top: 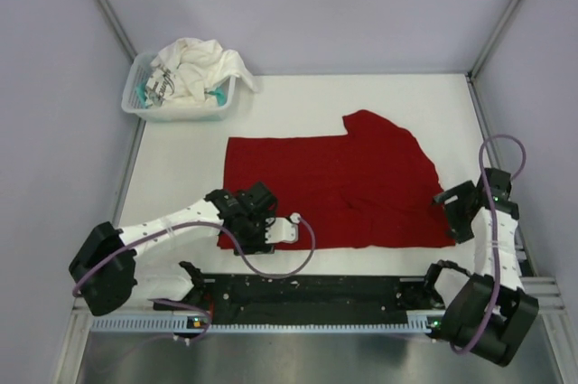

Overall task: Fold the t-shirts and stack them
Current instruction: Fold the flattened tshirt in 1/3 of the way

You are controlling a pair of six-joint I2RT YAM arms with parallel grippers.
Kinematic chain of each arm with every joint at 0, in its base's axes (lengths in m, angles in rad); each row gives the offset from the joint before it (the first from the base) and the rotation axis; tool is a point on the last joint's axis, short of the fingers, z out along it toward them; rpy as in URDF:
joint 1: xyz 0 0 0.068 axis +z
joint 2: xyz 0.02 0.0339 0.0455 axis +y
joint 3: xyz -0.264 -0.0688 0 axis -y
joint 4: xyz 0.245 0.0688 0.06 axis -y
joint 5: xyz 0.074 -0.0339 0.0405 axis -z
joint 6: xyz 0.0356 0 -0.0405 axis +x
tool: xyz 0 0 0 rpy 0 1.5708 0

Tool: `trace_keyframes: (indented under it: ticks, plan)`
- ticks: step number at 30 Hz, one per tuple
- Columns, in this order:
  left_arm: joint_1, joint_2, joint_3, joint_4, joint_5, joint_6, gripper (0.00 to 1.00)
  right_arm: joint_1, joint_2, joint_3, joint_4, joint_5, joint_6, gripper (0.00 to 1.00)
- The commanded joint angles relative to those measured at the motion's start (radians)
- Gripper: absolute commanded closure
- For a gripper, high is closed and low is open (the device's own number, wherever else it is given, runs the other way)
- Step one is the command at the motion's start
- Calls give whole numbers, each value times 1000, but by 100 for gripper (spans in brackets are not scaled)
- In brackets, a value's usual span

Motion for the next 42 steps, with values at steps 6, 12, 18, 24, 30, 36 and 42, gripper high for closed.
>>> trace_keyframes:
  ticks: [6, 12, 18, 24, 30, 36, 42]
  plan:
    - [61, -135, -193, 134, -204, -69, 35, -83, 134, -122, -7, -14, 155, 52]
    - [84, -37, -256, 167, -218, -107, 79, -145, 146, -131, -5, -31, 149, 100]
    - [89, -75, -239, 69, -202, -95, 100, -250, 139, -117, -105, -25, 144, 100]
    - [89, -197, -128, -193, -49, -70, 100, -278, 67, -31, -283, 2, 147, 100]
    - [89, -224, -116, -215, -24, -63, 81, -278, -56, 23, -383, 32, 173, 100]
    - [103, -213, -15, -235, -67, -78, 10, -278, -108, 114, -361, -43, 120, 39]
    - [368, -109, 258, -88, -97, -58, 1, -165, -101, 240, -18, -310, 15, 18]
